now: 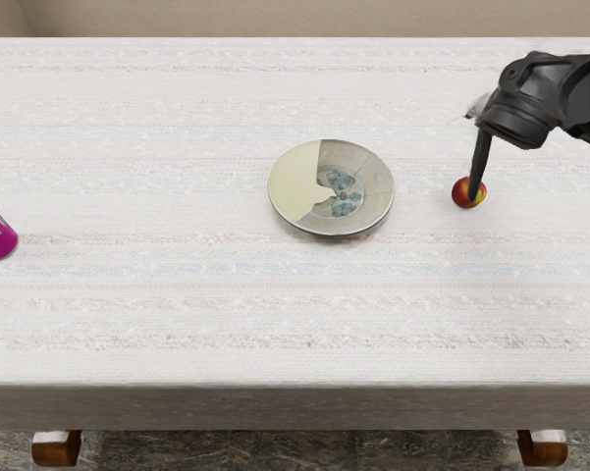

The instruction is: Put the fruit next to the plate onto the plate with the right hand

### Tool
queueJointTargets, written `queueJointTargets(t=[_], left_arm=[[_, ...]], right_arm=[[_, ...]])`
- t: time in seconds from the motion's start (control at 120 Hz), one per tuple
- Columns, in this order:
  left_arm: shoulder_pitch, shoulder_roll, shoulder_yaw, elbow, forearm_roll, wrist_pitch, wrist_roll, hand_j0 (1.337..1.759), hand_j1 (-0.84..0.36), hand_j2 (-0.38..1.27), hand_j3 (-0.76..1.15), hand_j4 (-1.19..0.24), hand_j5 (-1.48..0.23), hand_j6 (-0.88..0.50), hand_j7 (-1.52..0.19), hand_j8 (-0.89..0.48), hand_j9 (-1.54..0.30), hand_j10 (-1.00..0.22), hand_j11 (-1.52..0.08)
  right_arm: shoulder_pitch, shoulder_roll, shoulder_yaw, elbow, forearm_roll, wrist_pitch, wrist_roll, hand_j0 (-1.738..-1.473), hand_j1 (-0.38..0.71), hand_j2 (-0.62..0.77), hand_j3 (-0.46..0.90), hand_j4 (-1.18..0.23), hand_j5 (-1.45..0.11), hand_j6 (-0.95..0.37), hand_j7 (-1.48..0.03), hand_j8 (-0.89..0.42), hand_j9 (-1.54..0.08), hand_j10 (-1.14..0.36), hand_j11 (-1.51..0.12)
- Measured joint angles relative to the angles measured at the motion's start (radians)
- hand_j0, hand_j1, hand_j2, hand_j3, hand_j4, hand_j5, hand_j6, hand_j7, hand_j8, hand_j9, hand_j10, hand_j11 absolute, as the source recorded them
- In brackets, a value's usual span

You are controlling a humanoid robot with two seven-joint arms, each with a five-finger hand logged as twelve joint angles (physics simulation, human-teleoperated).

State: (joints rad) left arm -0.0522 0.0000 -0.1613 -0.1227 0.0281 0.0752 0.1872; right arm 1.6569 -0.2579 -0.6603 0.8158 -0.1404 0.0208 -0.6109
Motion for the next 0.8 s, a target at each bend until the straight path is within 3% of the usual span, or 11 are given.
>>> queueJointTargets(t=[0.267, 0.533, 0.633, 0.8], left_arm=[[0.0, 0.0, -0.001, -0.001, 0.0, 0.0, 0.0, 1.658, 0.35, 0.0, 0.0, 0.0, 0.0, 0.0, 0.0, 0.0, 0.0, 0.0, 0.0], [-0.006, 0.0, -0.002, -0.003, -0.001, 0.0, 0.0, 1.658, 0.35, 0.0, 0.0, 0.0, 0.0, 0.0, 0.0, 0.0, 0.0, 0.0, 0.0], [-0.007, 0.0, -0.002, -0.003, 0.0, 0.0, 0.0, 1.658, 0.35, 0.0, 0.0, 0.0, 0.0, 0.0, 0.0, 0.0, 0.0, 0.0, 0.0], [-0.004, 0.0, -0.002, -0.003, 0.0, 0.0, 0.0, 1.658, 0.35, 0.0, 0.0, 0.0, 0.0, 0.0, 0.0, 0.0, 0.0, 0.0, 0.0]], right_arm=[[-0.147, 0.009, 0.013, 0.022, -0.189, -0.138, 0.0, -1.658, -0.35, 0.0, 0.0, 0.0, 0.0, 0.0, 0.0, 0.0, 0.0, 0.0, 0.0], [-0.236, 0.007, 0.043, -0.011, -0.236, -0.238, 0.0, -1.658, -0.34, 0.0, 0.0, -0.01, -0.01, -0.01, -0.01, -0.01, -0.01, -0.01, -0.01], [-0.283, 0.01, 0.098, -0.037, -0.273, -0.282, 0.0, -1.658, -0.26, -0.01, 0.0, -0.08, -0.1, -0.08, -0.1, -0.08, -0.1, -0.08, -0.1], [-0.297, 0.027, 0.133, -0.044, -0.296, -0.306, 0.0, -1.658, -0.31, -0.01, 0.0, -0.04, -0.05, -0.04, -0.05, -0.04, -0.05, -0.04, -0.05]])
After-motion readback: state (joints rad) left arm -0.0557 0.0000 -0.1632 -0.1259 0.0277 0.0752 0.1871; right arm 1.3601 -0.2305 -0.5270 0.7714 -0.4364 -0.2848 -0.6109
